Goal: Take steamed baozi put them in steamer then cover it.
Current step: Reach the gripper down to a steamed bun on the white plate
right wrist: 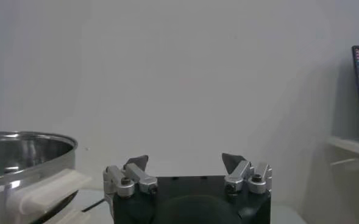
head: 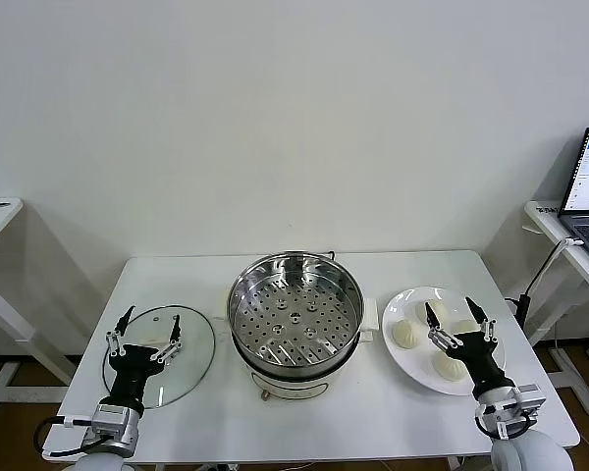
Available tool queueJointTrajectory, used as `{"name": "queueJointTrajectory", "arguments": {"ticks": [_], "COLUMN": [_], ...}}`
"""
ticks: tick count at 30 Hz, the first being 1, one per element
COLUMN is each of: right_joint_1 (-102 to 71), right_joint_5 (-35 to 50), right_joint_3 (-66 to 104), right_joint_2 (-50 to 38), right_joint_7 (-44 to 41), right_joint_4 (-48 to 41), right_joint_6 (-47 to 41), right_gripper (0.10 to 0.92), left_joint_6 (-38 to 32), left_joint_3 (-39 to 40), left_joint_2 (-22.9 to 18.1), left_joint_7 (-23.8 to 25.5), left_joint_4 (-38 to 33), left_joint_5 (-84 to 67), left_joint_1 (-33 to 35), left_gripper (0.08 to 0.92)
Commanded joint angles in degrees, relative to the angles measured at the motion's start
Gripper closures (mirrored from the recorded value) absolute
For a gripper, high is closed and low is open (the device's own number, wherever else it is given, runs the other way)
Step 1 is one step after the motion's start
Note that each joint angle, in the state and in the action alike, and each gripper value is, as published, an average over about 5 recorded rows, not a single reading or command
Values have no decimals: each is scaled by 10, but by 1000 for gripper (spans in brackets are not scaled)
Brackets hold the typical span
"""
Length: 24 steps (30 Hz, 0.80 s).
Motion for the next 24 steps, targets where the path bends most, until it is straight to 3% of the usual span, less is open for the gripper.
{"name": "queueJointTrajectory", "arguments": {"ticks": [1,10,17,24], "right_joint_1": [39,167,309,587], "right_joint_5": [-34,-231,-272,-267], "right_joint_3": [2,-69,-249,-536], "right_joint_2": [-41,-277,-438,-490], "right_joint_7": [0,-67,-271,-462], "right_joint_4": [-31,-131,-196,-276], "right_joint_6": [-24,-74,-98,-99], "right_gripper": [203,203,203,203], "left_joint_6": [-3,-16,-21,-18], "left_joint_3": [-1,3,2,5], "left_joint_2": [3,24,27,25], "left_joint_7": [0,1,1,1], "left_joint_4": [-1,9,12,8], "left_joint_5": [0,-3,-7,-7], "left_joint_1": [-1,-2,-3,-8], "left_gripper": [177,177,177,177]}}
